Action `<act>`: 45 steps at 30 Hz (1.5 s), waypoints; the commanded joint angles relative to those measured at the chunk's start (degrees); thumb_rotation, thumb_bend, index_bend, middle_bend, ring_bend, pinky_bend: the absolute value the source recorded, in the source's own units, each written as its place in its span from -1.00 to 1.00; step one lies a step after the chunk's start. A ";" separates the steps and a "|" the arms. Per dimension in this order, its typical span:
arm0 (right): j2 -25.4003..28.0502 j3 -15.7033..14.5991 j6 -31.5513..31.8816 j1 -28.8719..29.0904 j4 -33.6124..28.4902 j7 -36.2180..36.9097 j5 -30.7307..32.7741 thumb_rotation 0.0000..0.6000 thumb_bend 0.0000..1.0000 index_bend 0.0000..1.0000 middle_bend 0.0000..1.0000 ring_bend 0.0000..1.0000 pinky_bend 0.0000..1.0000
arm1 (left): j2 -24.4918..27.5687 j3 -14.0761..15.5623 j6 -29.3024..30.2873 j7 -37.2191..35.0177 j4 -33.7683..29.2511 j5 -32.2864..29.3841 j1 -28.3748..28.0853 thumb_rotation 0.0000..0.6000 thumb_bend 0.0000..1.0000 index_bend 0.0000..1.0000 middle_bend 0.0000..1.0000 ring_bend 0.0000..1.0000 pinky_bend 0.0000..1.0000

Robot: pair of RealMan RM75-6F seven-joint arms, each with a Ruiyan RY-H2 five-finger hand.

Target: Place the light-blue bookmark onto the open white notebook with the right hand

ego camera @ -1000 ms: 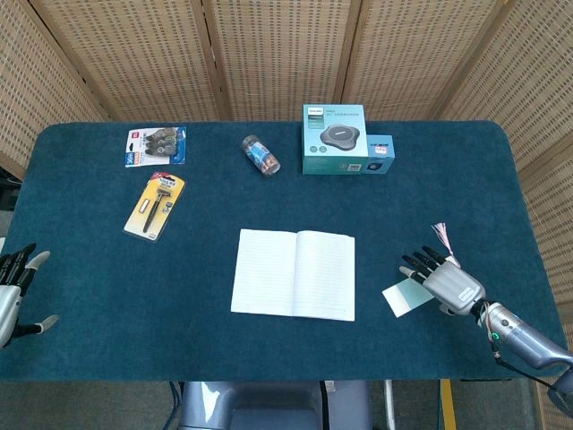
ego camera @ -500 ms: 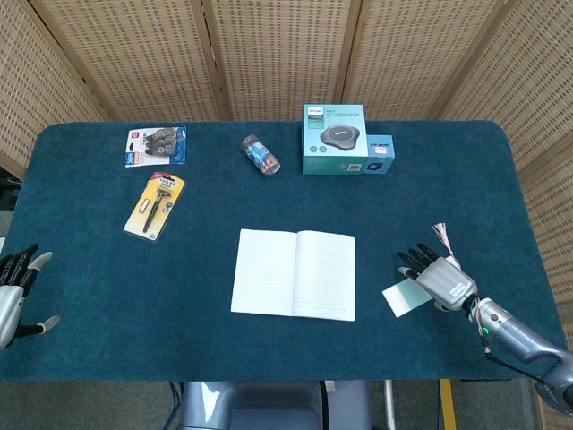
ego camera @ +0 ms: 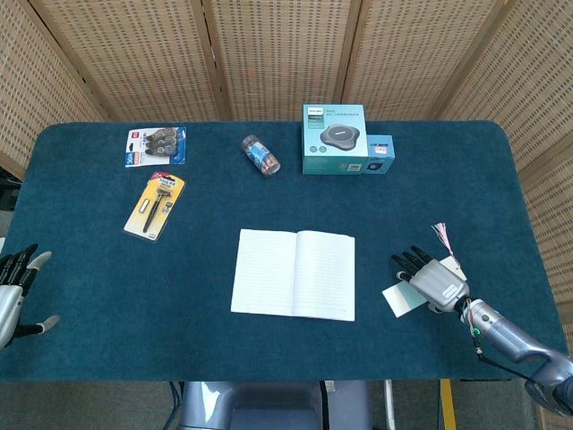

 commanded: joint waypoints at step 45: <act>-3.27 -0.60 8.64 -1.54 4.18 4.19 -1.79 1.00 -0.53 0.36 -1.00 -1.00 -0.97 | 0.22 0.21 0.16 -0.65 -0.05 0.29 0.05 1.00 -1.00 -1.00 -1.00 -1.00 -1.00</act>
